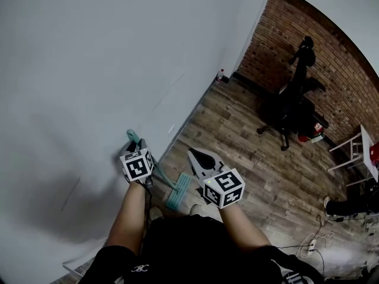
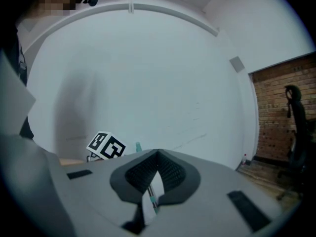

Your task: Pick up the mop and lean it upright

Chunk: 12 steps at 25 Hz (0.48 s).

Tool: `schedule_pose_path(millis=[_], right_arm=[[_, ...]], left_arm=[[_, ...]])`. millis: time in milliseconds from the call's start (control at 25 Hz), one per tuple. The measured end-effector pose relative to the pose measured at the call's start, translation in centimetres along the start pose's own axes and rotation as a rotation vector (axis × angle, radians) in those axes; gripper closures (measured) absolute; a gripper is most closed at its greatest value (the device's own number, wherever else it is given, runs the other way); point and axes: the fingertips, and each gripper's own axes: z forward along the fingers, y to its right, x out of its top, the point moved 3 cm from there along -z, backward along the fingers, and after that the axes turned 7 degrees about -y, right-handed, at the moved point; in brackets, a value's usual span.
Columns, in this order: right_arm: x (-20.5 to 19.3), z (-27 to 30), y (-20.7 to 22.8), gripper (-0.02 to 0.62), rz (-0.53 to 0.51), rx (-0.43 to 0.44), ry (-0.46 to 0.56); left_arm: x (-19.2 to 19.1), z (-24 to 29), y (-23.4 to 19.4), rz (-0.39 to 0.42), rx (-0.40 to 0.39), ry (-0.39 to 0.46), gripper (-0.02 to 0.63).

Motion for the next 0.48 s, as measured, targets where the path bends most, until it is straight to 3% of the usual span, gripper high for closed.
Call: schedule_pose_path(millis=[200,480], right_arm=[[-0.2,-0.2,0.7,0.591,0.006,-0.020,0.001],[0.4,-1.0,3.5,0.591,0.035,-0.091,0.019]], left_arm=[[-0.1,-0.3,2.0,0.047,-0.043,0.018,0.503],[-0.2,-0.7,8.7,0.206,-0.203,0.046,0.505]])
